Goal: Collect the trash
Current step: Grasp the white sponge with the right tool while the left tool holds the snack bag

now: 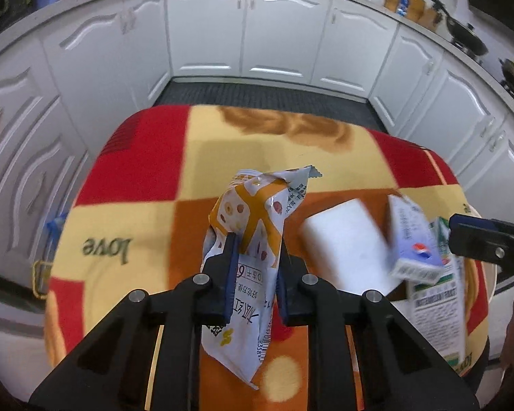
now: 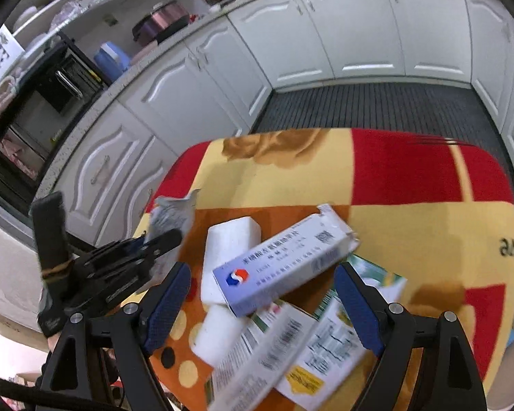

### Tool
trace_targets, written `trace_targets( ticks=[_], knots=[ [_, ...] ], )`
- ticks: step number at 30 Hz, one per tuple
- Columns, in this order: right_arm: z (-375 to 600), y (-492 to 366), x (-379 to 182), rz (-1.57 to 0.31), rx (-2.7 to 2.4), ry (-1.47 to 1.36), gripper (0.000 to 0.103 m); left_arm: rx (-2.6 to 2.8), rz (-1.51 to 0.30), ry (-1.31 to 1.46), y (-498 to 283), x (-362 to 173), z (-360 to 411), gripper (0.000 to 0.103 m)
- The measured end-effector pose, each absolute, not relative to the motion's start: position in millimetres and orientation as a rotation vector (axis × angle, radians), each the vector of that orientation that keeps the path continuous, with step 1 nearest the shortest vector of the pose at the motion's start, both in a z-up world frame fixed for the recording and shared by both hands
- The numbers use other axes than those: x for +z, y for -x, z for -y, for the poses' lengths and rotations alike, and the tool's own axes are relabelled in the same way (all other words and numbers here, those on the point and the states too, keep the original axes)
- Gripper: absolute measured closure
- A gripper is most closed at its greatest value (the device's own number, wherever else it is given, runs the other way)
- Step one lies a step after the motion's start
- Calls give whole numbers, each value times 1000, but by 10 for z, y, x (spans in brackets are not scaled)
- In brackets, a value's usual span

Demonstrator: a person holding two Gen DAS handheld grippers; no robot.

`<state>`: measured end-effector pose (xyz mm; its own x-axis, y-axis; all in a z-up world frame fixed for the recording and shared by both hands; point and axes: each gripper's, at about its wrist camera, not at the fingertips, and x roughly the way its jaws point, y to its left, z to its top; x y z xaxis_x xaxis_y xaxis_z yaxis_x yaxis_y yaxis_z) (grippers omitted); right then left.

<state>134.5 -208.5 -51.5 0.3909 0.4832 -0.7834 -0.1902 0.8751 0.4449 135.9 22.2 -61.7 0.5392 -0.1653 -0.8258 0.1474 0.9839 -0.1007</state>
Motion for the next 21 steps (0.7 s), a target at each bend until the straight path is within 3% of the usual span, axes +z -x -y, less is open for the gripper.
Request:
trace_targets(
  ticks=[7, 12, 21],
  knots=[
    [1938, -1628, -847, -1263, 429, -339, 19, -132, -973, -4, -1170, -649, -478, 87],
    [1879, -1835, -959, -1280, 406, -382, 19, -134, -986, 2, -1142, -704, -513, 87],
    [1768, -1977, -853, -1171, 350, -197, 19, -139, -993, 7, -1145, -782, -451, 87]
  ],
)
